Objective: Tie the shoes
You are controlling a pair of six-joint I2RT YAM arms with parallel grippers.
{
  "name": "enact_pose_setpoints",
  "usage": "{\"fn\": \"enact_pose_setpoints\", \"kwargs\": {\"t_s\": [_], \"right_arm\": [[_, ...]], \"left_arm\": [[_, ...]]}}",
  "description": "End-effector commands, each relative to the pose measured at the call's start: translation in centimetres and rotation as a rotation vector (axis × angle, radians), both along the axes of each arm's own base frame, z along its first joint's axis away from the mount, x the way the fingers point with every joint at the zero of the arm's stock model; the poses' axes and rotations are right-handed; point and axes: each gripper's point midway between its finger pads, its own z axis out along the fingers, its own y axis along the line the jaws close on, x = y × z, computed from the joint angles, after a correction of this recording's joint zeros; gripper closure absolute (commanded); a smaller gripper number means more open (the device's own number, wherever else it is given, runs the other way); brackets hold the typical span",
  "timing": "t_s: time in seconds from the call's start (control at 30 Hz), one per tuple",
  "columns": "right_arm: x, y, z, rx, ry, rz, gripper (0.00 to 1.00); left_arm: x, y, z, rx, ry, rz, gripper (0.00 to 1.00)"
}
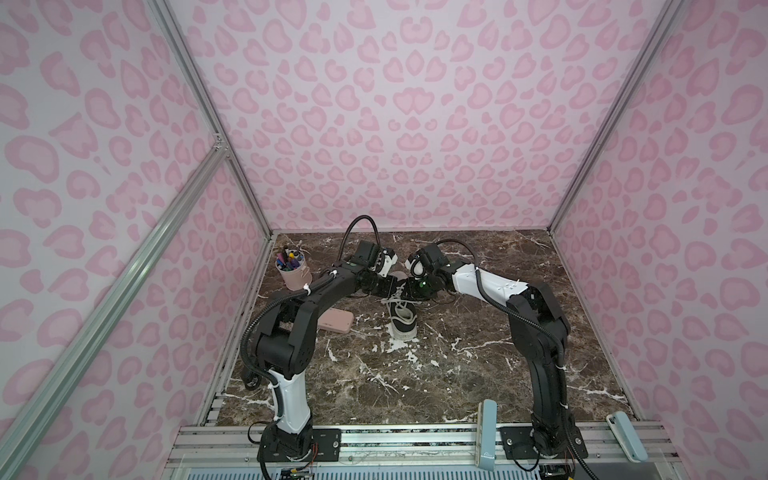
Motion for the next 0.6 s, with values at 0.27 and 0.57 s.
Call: {"fn": "enact_pose_setpoints", "kwargs": {"t_s": [0.27, 0.57], "right_arm": [[-0.1, -0.3, -1.1, -0.026, 0.010, -0.006, 0.73], [-0.2, -0.3, -1.0, -0.025, 0.010, -0.005, 0.73]], "left_arm": [[0.2, 1.8, -0.4, 0.008, -0.004, 0.048, 0.97], [0.4, 3.1, -1.1, 0.032, -0.006, 0.098, 0.97]]}}
